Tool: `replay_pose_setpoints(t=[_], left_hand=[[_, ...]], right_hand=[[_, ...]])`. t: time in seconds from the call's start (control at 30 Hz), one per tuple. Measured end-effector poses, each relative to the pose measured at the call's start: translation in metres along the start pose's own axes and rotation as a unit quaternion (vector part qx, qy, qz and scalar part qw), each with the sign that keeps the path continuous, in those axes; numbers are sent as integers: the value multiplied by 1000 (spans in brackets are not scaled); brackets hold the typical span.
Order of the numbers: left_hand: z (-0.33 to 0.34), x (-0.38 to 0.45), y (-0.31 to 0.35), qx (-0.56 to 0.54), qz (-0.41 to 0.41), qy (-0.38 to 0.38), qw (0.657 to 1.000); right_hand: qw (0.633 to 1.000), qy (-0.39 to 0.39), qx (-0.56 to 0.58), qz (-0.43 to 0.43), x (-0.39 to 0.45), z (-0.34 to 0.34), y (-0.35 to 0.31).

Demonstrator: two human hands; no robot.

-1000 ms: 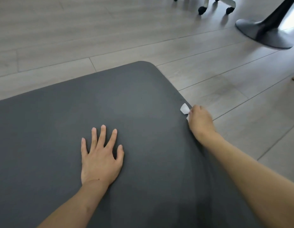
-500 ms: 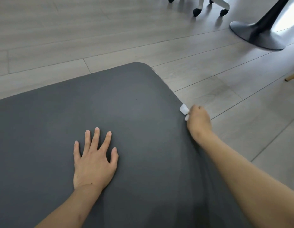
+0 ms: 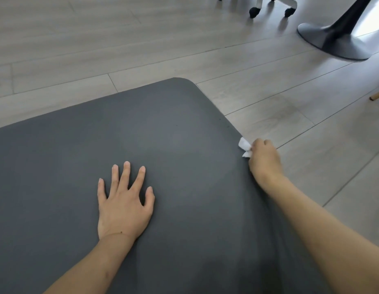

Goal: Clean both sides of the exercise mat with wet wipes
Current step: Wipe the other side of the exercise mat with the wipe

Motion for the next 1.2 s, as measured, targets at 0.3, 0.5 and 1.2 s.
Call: replay_pose_setpoints(t=[0.3,0.5,1.2], left_hand=[[0,-2,-1,-2,4,-2,1000],[-1,-2,0,-4,6,0,1000],[-3,-2,0,-8,5,1,1000]], right_hand=[[938,-107,80,-321,-170,33,-142],[1000,-5,-24,9,-15,-7,8],[971,-76,80,-212,-186,22,-125]])
Point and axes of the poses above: each hand's wrist, its own x-axis towards the middle knuckle, its own z-axis out of the palm, y = z × x, the point moved 6 cm from there along x, towards the middle knuckle
